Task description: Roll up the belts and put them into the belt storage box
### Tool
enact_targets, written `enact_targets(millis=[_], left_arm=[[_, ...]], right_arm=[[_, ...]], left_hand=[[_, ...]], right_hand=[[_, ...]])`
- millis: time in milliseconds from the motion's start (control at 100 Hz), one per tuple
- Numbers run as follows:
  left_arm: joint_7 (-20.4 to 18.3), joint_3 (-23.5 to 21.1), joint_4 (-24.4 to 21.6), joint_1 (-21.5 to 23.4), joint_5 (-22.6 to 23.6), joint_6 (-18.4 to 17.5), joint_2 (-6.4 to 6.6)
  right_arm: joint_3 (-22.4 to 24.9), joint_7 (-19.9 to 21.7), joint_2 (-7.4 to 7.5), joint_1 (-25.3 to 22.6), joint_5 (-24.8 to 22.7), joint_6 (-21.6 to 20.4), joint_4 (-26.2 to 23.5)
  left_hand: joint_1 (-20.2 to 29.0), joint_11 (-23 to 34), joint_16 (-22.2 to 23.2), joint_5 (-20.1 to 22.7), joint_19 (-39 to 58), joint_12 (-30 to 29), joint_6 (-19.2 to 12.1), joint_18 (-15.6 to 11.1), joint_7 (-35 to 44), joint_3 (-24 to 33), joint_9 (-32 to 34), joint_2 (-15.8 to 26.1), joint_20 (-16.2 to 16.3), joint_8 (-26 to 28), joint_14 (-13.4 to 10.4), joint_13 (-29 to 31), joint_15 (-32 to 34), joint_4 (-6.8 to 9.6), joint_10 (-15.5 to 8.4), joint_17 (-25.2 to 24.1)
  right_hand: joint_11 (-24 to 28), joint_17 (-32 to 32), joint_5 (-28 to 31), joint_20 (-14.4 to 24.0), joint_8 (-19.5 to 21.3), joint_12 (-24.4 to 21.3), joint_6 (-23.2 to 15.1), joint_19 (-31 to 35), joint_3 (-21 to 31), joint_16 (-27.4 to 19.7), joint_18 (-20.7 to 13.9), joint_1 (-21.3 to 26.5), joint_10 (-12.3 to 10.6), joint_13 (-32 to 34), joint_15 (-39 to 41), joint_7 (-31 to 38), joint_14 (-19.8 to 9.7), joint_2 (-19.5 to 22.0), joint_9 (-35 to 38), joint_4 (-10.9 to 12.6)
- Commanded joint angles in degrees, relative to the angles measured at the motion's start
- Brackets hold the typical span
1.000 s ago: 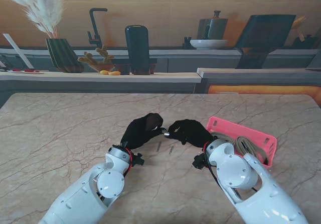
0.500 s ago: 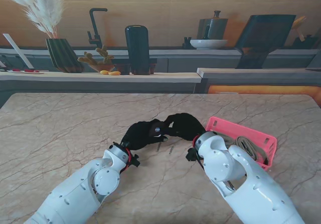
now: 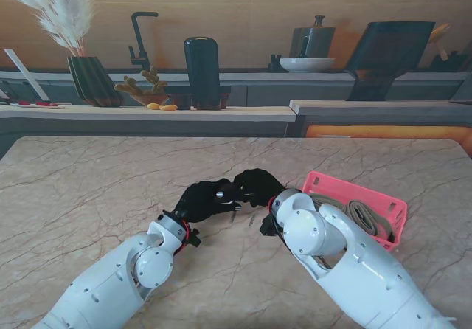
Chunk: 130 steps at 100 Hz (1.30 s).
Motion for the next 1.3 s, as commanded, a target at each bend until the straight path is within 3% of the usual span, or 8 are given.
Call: enact_targets(millis=[0,60,160,240,280,380,630,1290], left_arm=[[0.3,0.2,-1.4,0.1,-0.3,0.4,-0.78],[0.3,0.1,-1.7,0.4,-1.4,1.2,-1.06],[-0.1,-0.5,-2.2,1.0,-3.1,1.6,-1.33],[-0.2,-1.1,-2.2,1.4,-4.3,1.0,-1.53],[-0.1,-1.4,-2.0,1.5,-4.8,0.3,-1.65],[0.5,-2.2,-1.9,1.9,-5.9,-0.6,-1.92],[-0.5,-4.5,-2.5,3.0,-8.0,-2.0,-1.89],[-4.5,-6.4,-2.9,4.0,-13.5,-8.6,-1.85]], right_arm=[[-0.9,0.8,-0.92,0.3,-0.3,0.3,0.7],[-1.3,1.2,-0.93,0.6,0.3,0.7,0.9],[-1.4,1.7,-0.86,0.7,0.6,0.9,1.0],[-0.6,2.0,-0.67,0.1,0.5,0.5,0.7],[0.4,1.9,-0.68,-0.7,1.2,0.2,0.3],[3.7,1.7,-0.81,-3.2,5.1,0.7,-1.7],[11.5,1.6,-0.77,-9.2,10.8,0.3,-6.5],[20.3,4.7,-1.41,-14.0,30.9,-1.9,-9.9]], left_hand=[[8.7,3.8,1.8,2.7,3.8,0.9,-3.7,1.3,-2.5,5.7,5.3,7.2,1.0,-1.0,0.0,4.7,6.7,2.0,-3.1,0.1],[8.8,3.7,1.7,2.8,3.8,0.9,-3.1,1.6,-2.6,5.8,5.4,7.1,1.0,-1.1,0.1,4.9,6.7,2.0,-2.8,0.3],[8.0,3.4,1.5,3.0,3.6,0.7,-3.7,1.1,-2.7,5.7,5.4,5.8,0.9,-1.0,-0.2,4.7,6.5,2.45,-3.1,0.2],[-9.9,1.4,2.1,1.7,1.3,0.8,-5.3,-0.4,-5.1,27.8,2.4,-2.6,0.9,0.3,-0.6,1.4,4.2,-1.25,-3.3,-2.7],[-20.4,-1.4,2.9,0.2,-1.6,0.6,-5.0,-1.4,-8.6,33.9,-1.3,-3.1,1.2,2.6,-0.4,-2.4,1.2,0.16,-2.8,-6.1],[-29.8,-11.0,2.9,-6.7,-10.1,-2.1,-5.9,-2.5,-14.6,34.7,-11.9,-7.3,-0.1,3.2,0.1,-12.5,-7.3,0.18,-2.2,-14.5],[-35.8,-27.4,-0.9,-17.2,-25.5,-8.2,-9.5,-3.7,-22.9,35.0,-34.2,-9.6,-3.9,2.9,-2.4,-33.9,-29.6,0.12,-1.4,-27.7],[-42.9,-33.8,-6.2,-21.9,-39.2,-12.2,-14.1,-8.7,-25.6,42.9,-42.0,-15.4,-5.7,2.4,-7.9,-40.1,-41.4,-2.21,-2.4,-30.0]], right_hand=[[1.2,0.8,-1.0,-1.0,-5.3,-0.3,-7.1,3.8,7.2,-0.3,-1.9,9.7,1.1,1.8,1.4,7.0,0.8,-1.9,2.3,-2.0],[0.4,1.2,-3.4,-1.2,-12.2,-0.9,-7.5,3.7,9.5,-0.8,-2.2,14.9,0.6,2.7,0.7,15.9,0.6,-3.8,3.6,-3.4],[-0.7,2.5,-0.2,-1.6,-14.3,-1.7,-8.6,3.5,15.8,-1.4,-2.9,19.9,-0.4,5.5,0.0,18.8,0.3,-4.9,7.4,-5.5],[-0.8,2.6,0.3,-1.7,-13.8,-1.6,-9.4,3.6,17.7,-1.3,-2.8,20.2,-0.7,5.8,-0.1,19.7,0.0,-5.3,7.9,-6.7],[-0.5,2.6,0.6,-1.7,-13.3,-1.3,-9.2,3.6,18.3,-1.2,-2.9,20.3,-0.8,6.0,-0.1,20.1,0.1,-5.7,8.1,-6.7],[0.5,2.3,0.2,-1.9,-12.5,-0.2,-7.8,2.8,19.9,-0.2,-2.4,20.6,0.0,5.6,0.8,20.4,0.8,-5.7,7.5,-7.0],[2.9,2.6,-0.5,-1.3,-11.2,1.7,-8.2,3.0,19.9,1.6,-2.5,20.8,0.2,5.3,3.0,20.4,-0.2,-4.8,6.2,-7.1],[4.2,2.6,-2.3,-0.6,-8.2,3.3,-10.3,2.5,17.4,2.9,-3.6,20.8,-1.0,4.5,3.8,20.5,-2.2,-2.4,4.8,-6.9]])
